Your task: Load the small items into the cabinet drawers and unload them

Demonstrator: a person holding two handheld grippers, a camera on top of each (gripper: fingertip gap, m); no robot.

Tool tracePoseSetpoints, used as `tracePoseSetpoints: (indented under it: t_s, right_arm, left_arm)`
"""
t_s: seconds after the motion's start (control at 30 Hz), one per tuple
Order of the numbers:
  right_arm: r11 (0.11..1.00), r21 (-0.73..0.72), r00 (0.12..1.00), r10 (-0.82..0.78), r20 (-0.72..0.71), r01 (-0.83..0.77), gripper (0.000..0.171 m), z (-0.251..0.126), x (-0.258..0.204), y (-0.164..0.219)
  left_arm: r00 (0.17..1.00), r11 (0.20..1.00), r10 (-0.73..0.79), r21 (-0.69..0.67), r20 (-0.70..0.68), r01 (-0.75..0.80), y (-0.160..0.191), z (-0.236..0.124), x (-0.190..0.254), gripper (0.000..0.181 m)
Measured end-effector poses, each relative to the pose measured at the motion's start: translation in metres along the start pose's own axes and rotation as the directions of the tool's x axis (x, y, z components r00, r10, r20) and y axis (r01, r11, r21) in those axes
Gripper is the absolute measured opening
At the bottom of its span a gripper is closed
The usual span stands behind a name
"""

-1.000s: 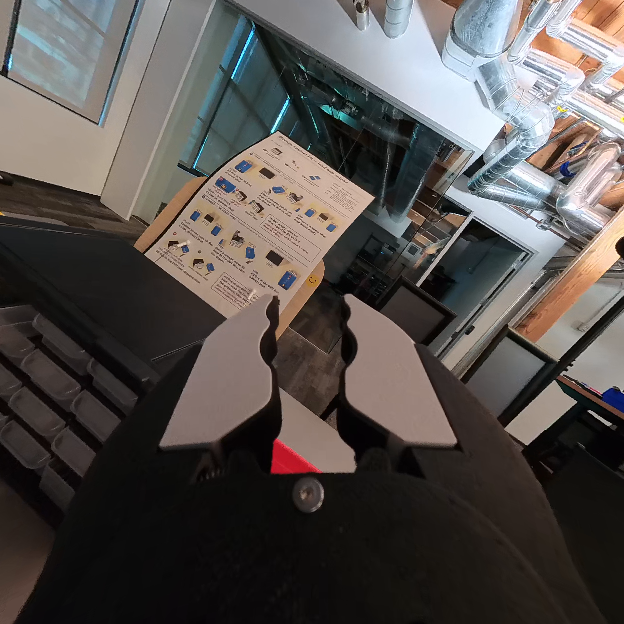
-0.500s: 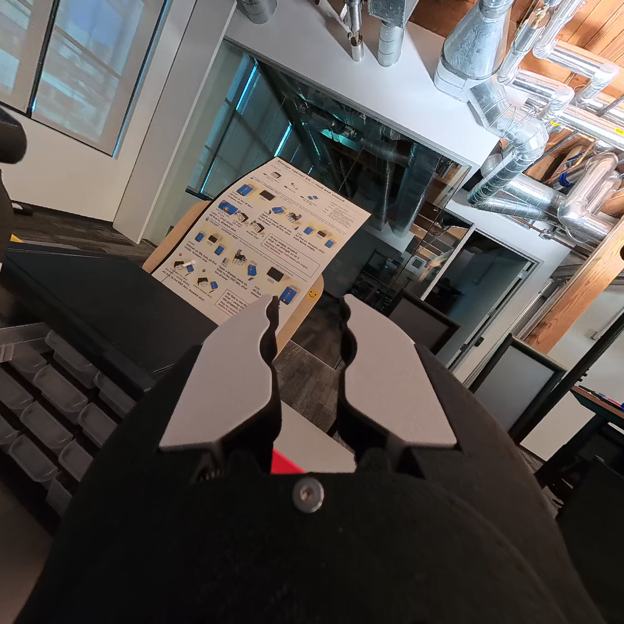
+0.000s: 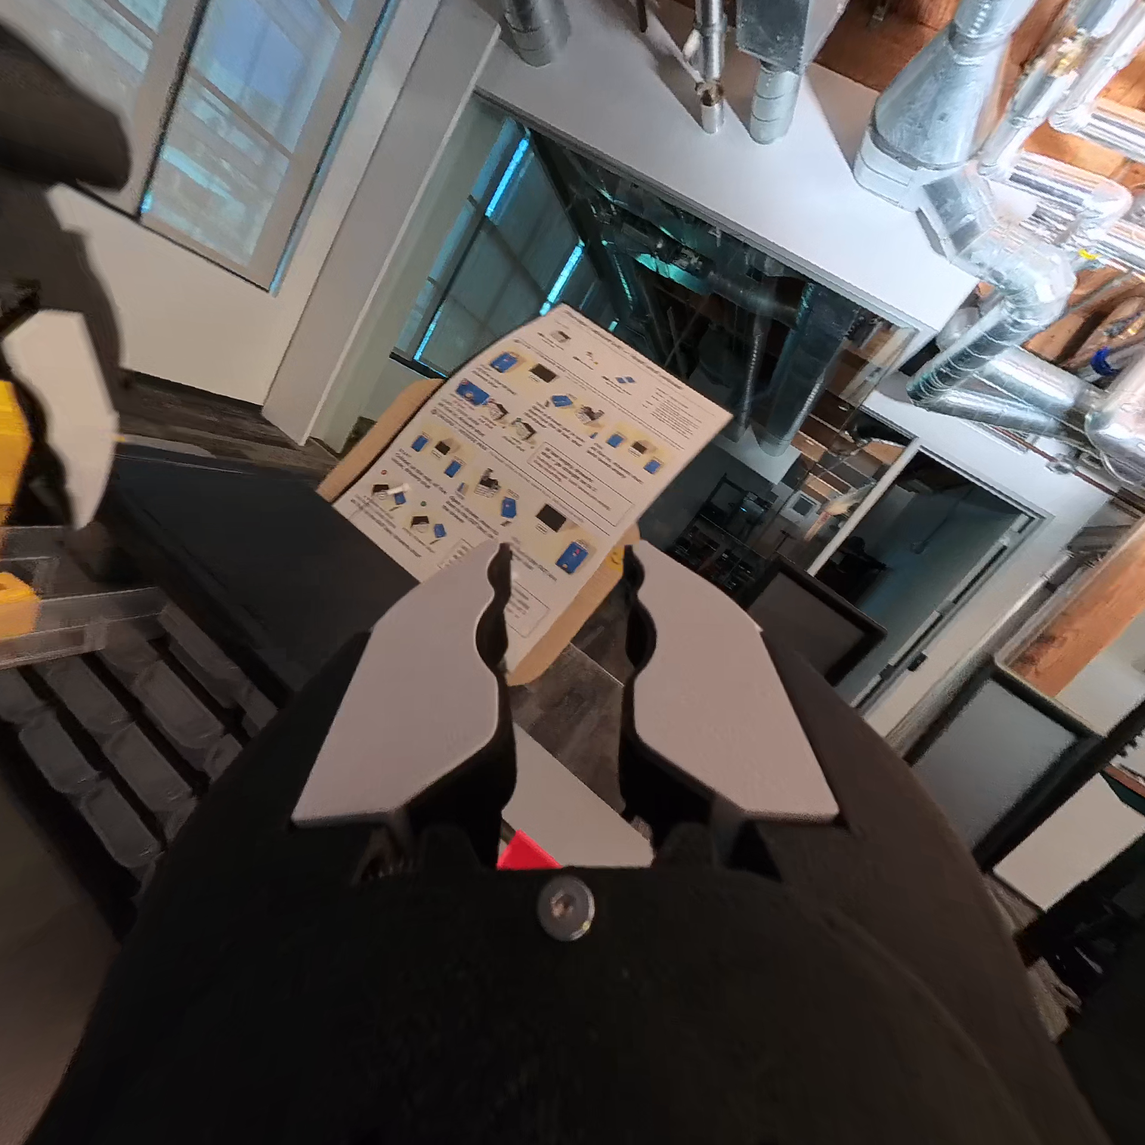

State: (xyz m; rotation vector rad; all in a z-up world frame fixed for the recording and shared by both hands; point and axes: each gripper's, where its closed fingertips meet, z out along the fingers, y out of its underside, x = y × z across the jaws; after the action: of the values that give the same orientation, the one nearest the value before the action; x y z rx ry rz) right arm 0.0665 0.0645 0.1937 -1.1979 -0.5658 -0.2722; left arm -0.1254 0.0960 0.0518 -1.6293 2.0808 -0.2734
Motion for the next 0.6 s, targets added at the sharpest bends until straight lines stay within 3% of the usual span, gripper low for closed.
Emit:
tracePoseSetpoints:
  t_s: [0.13, 0.3, 0.43, 0.6]
  right_arm:
    - [0.992, 0.055, 0.985, -0.123, 0.120, 0.117, 0.035, 0.010, -0.057, -0.021]
    - [0.942, 0.048, 0.898, -0.331, 0.289, 0.332, 0.040, 0.020, -0.156, -0.019]
    - [0.899, 0.032, 0.828, -0.415, 0.377, 0.436, 0.040, 0.014, -0.216, -0.001]
    - [0.876, -0.005, 0.794, -0.435, 0.424, 0.483, 0.040, 0.003, -0.247, 0.010]
  left_arm:
    - [0.973, 0.963, -0.129, 0.258, 0.189, 0.078, -0.015, -0.054, -0.024, 0.034]
    - [0.883, 0.782, -0.359, 0.613, 0.301, 0.110, -0.001, -0.131, -0.028, 0.030]
    - [0.811, 0.715, -0.439, 0.697, 0.388, 0.054, 0.023, -0.169, -0.014, 0.028]
    - [0.708, 0.663, -0.529, 0.749, 0.467, 0.001, 0.058, -0.197, -0.004, 0.022]
